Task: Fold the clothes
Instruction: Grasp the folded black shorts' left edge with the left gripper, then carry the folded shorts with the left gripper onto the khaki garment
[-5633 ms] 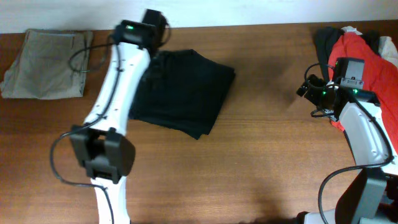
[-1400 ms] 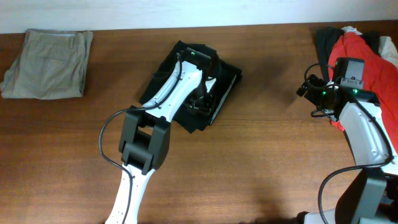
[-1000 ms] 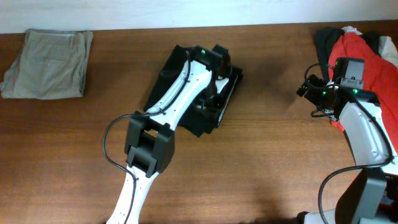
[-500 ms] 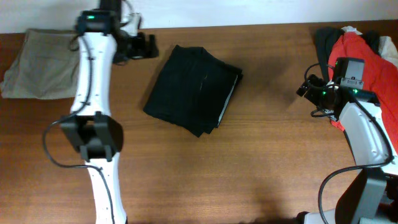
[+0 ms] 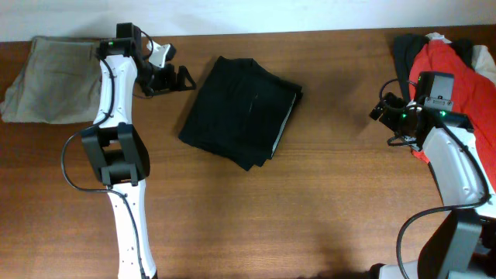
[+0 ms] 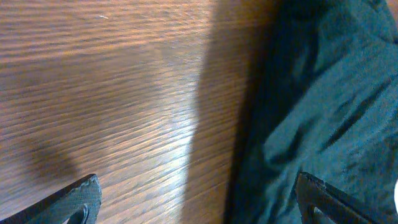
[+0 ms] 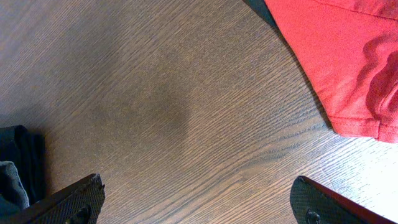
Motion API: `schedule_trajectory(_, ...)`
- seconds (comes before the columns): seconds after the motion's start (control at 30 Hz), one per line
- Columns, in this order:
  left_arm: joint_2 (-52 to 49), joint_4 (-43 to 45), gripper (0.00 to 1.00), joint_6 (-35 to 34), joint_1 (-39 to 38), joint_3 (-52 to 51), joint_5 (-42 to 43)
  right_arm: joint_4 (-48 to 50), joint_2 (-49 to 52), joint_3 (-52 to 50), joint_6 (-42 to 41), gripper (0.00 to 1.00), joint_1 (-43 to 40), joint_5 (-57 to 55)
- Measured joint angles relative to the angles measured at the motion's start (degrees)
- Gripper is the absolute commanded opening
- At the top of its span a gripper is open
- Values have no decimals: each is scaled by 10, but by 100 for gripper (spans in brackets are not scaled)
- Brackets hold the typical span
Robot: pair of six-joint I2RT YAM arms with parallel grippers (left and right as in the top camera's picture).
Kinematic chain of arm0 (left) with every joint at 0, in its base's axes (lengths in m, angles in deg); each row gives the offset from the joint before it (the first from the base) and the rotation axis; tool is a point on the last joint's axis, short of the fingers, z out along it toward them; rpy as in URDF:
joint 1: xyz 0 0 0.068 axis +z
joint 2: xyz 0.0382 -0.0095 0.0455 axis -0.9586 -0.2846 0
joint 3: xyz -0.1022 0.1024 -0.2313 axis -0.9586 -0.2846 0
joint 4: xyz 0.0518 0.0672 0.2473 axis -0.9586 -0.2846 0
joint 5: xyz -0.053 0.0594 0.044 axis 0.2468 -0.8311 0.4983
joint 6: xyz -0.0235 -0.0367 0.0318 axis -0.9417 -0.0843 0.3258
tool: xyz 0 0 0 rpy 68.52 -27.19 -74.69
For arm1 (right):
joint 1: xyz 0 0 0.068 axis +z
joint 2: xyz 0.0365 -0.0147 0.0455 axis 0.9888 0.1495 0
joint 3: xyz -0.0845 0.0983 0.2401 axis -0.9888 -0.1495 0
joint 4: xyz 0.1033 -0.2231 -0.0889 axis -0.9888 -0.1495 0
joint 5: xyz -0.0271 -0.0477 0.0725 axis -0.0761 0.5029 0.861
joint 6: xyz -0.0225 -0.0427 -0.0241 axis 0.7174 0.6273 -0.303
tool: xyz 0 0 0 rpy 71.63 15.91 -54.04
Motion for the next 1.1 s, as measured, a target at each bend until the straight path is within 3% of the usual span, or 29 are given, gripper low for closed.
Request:
schedule_trajectory(0.27, -29, -26, 99, 28, -49, 15, 83, 0, 0, 0, 0, 99, 0, 0)
schedule_trajectory(0.3, -30, -29, 91, 28, -60, 15, 85, 0, 0, 0, 0, 99, 0, 0)
schedule_trajectory(0.33, -30, -30, 62, 30, -72, 15, 85, 0, 0, 0, 0, 99, 0, 0)
schedule_trajectory(0.37, -31, -30, 46, 31, -80, 15, 76, 0, 0, 0, 0, 99, 0, 0)
schedule_trajectory(0.43, -39, -30, 19, 33, -82, 15, 61, 0, 0, 0, 0, 99, 0, 0)
schedule_trajectory(0.5, -44, -31, 1, 32, -78, 15, 51, 0, 0, 0, 0, 99, 0, 0)
schedule_trajectory(0.67, -54, -59, 1, 28, -78, 40, 23, 0, 0, 0, 0, 99, 0, 0)
schedule_trajectory(0.9, -74, -140, 1, -5, -5, 256, -108, 0, 0, 0, 0, 99, 0, 0)
schedule_trajectory(1.1, -74, -135, 1, -9, 61, 268, -155, 0, 0, 0, 0, 99, 0, 0)
